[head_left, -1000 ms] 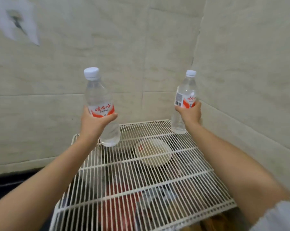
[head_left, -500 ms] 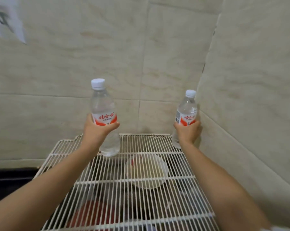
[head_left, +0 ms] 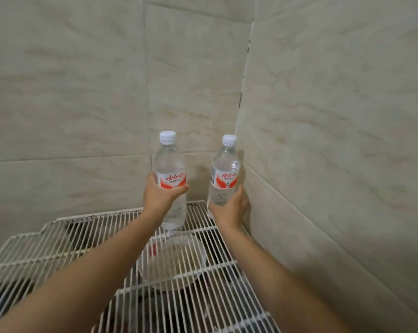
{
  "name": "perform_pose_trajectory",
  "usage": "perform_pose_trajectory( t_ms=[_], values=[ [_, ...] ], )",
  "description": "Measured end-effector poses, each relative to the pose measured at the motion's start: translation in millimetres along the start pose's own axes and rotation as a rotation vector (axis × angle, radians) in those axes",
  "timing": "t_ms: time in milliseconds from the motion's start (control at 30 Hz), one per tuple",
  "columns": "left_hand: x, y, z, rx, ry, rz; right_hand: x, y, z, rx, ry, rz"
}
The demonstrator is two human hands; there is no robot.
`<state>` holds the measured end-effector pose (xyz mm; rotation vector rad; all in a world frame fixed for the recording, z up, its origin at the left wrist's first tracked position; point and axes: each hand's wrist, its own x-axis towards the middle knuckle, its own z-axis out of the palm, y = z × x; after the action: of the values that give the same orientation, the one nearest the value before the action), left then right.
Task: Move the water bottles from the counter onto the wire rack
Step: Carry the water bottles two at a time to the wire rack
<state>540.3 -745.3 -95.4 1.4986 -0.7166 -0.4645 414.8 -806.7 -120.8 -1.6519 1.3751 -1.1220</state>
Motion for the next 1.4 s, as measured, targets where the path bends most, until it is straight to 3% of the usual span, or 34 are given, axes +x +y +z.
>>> perform_pose_trajectory(
  t_ms=[400, 733, 900, 1033, 1133, 1233, 1400],
  values=[
    [21, -8, 56, 0.003, -0.125, 0.018, -38, 20, -65, -0.085, -0.114, -0.016],
    [26, -6, 48, 0.075, -0.224, 0.012, -34, 13, -45, -0.077, -0.076, -0.073],
    [25, -20, 11, 0.276, -0.316, -0.021, -46, 17, -17, -0.060, -0.115, -0.133],
    [7, -33, -33, 0.511, -0.235, -0.070, -53, 17, -4, -0.261, -0.094, -0.364],
    [-1, -33, -70, 0.592, -0.237, -0.044, -45, 18, 7, -0.485, 0.023, -0.737],
    [-22, -31, -149, 0.742, -0.084, -0.017, -62, 1, 50, -0.532, -0.053, -1.162],
    [-81, -31, -285, 0.884, 0.149, -0.094, -112, -53, 141, -0.397, -0.253, -1.449]
  ],
)
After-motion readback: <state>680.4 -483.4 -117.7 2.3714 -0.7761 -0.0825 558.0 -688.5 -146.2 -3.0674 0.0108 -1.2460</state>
